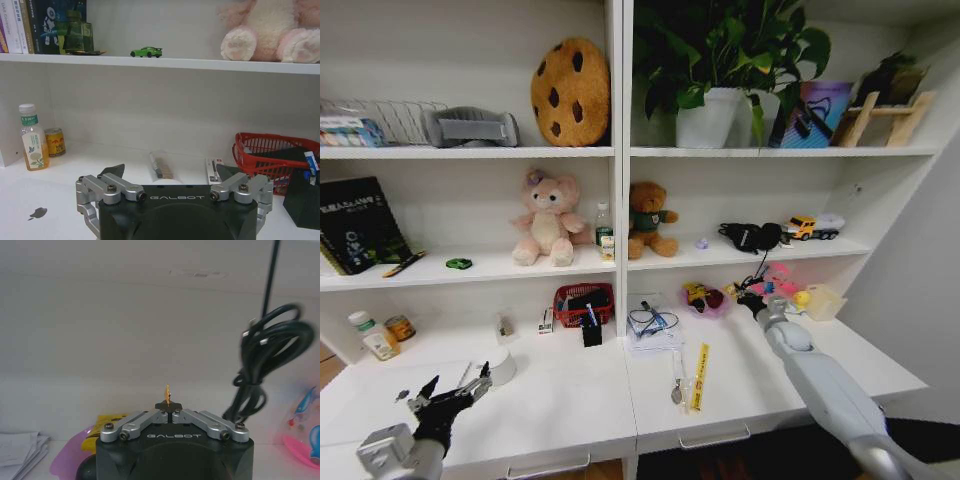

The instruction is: Organize the objects on the table.

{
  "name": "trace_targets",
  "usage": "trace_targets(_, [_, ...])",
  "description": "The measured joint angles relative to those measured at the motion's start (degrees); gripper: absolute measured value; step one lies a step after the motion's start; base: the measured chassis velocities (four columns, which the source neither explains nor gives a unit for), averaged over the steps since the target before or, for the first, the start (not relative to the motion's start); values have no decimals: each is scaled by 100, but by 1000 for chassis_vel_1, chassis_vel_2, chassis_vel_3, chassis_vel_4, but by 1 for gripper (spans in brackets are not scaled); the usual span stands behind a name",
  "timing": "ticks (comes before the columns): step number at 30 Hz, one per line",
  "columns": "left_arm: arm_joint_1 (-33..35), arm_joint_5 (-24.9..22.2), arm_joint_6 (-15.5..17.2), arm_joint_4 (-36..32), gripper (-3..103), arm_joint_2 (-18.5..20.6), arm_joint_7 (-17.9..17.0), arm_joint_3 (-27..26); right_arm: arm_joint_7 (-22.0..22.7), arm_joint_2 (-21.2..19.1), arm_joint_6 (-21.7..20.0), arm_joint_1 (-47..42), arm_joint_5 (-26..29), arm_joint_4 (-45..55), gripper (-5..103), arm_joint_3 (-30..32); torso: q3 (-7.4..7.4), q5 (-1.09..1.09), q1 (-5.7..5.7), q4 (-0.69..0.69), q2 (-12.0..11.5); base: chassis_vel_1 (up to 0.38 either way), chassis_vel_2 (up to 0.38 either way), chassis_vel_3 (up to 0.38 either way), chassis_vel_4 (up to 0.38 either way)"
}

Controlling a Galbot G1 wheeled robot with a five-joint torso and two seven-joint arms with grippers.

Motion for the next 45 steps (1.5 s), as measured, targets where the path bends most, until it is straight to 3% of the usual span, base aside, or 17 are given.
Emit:
trace_targets(5, [0, 0, 0, 0, 100, 0, 0, 0, -58, 181, 150, 225, -40, -362, 0, -267, -1, -1, 0, 1, 0, 0, 0, 0, 0])
trace_targets(11, [0, 0, 0, 0, 100, 0, 1, 0, -189, 493, 645, 453, -211, -1037, 0, -484, 0, 0, 0, 1, 1, 0, 0, 0, 0])
trace_targets(15, [0, 0, 0, 0, 100, 0, 1, 0, -182, 522, 677, 416, -254, -1057, -1, -515, -1, -2, 0, 1, 1, 0, 0, 0, 0])
trace_targets(20, [0, 0, 0, 0, 100, 0, 1, 0, 7, 462, 655, 186, -347, -743, 20, -452, -1, 0, -1, 1, 1, 0, 0, 0, 0])
trace_targets(21, [0, 0, 0, 0, 100, 0, 1, 0, 7, 462, 655, 186, -347, -743, 20, -452, -1, 0, -1, 1, 1, 0, 0, 0, 0])
trace_targets(24, [0, 0, 0, 0, 100, 0, 1, 0, 212, 271, 571, -183, -275, -136, 37, -311, -1, 0, -1, 0, 1, 0, 0, 0, 0])
trace_targets(25, [0, 0, 0, 0, 100, 0, 1, 0, 212, 271, 571, -183, -275, -136, 37, -311, -1, 0, -1, 0, 1, 0, 0, 0, 0])
trace_targets(28, [0, 0, 0, 0, 100, 0, 1, 1, 412, 37, 436, -735, -169, 808, 53, -32, -1, -1, -1, 1, 1, 0, 0, 0, 0])
trace_targets(32, [0, 0, 0, 0, 100, 0, 1, 1, 586, -166, 305, -1229, -51, 1578, 58, 168, -1, 0, -1, 1, 1, 0, 0, 0, 0])
trace_targets(34, [0, 0, 0, 0, 100, 0, 1, 0, 876, -427, 50, -1820, 184, 2454, 70, 420, -1, 0, -1, -1, 2, 0, 0, 0, 0])
trace_targets(35, [0, 0, 0, 0, 100, 0, 1, 0, 876, -427, 50, -1820, 184, 2454, 70, 420, -1, 0, -1, -1, 2, 0, 0, 0, 0])
trace_targets(37, [0, 0, 0, 0, 100, 0, 2, 1, 1089, -639, -66, -2415, 342, 3260, 80, 761, -2, 0, -1, 1, 2, 0, 0, 0, 0])
trace_targets(39, [0, 0, 0, 0, 100, 0, 1, 1, 1295, -793, -90, -3302, 160, 4038, 91, 1374, -2, -1, -2, 2, 2, 0, 0, 0, 0])
trace_targets(42, [0, 0, 0, 0, 100, 1, 2, 1, 1492, -807, -139, -4042, 84, 4530, 99, 1888, -2, 2, -2, -3, 2, 0, 0, 0, 0])
trace_targets(44, [0, 0, 0, 0, 100, 0, 1, 1, 1632, -740, -157, -4722, 135, 4962, 99, 2479, -2, 0, -2, 0, 2, 0, 0, 0, 0])
trace_targets(45, [0, 0, 0, 0, 100, 0, 1, 1, 1632, -740, -157, -4722, 135, 4962, 99, 2479, -2, 0, -2, 0, 2, 0, 0, 0, 0])
